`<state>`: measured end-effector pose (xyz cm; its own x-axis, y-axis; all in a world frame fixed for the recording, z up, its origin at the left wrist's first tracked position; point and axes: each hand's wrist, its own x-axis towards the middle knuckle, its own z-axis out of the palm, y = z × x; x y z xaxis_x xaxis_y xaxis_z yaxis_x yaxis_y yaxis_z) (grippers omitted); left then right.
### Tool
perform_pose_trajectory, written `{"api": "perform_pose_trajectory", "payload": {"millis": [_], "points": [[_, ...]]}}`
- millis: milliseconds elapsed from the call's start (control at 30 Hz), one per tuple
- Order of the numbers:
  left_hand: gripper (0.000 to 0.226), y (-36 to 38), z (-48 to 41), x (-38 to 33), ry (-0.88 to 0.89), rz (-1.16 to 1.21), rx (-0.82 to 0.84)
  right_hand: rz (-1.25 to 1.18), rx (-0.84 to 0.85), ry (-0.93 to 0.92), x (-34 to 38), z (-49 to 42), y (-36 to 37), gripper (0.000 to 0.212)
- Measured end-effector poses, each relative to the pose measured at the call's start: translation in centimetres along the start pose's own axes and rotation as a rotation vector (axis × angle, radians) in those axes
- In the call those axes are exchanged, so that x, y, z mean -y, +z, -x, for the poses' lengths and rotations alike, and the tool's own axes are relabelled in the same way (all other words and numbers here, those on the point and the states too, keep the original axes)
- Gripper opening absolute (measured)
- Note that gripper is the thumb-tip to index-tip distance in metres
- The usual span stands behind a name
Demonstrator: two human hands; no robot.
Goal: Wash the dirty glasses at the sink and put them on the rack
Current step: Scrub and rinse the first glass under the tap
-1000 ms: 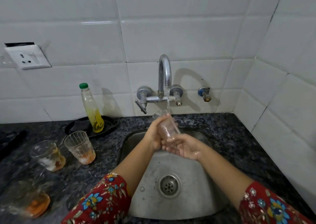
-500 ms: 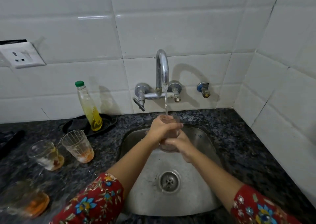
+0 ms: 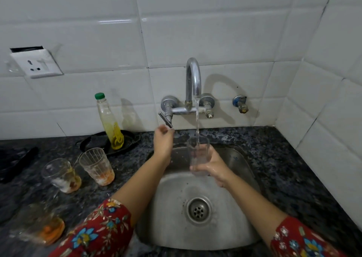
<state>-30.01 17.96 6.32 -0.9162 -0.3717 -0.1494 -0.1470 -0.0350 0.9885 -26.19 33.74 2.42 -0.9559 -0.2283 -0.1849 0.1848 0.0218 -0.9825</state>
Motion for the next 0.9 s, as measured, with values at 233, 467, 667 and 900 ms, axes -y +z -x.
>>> {"api": "perform_pose_trajectory", "payload": {"millis": [233,467,667,900], "points": [[0.067,0.4,-1.1,-2.2,0.132,-0.074,0.065,0.004,-0.044,0.046,-0.7,0.7,0.5,0.067],[0.061,0.5,-0.1,-2.0,0.226,-0.2,0.163,-0.057,-0.043,0.063,-1.1,0.5,0.6,0.06],[0.056,-1.0,0.2,-1.7,0.293,-0.261,0.283,-0.027,-0.004,0.079,-1.8,1.4,-0.4,0.065],[0.044,-2.1,3.9,4.3,0.246,-0.39,0.142,0.149,-0.074,0.059,-2.1,3.4,-2.1,0.063]]}}
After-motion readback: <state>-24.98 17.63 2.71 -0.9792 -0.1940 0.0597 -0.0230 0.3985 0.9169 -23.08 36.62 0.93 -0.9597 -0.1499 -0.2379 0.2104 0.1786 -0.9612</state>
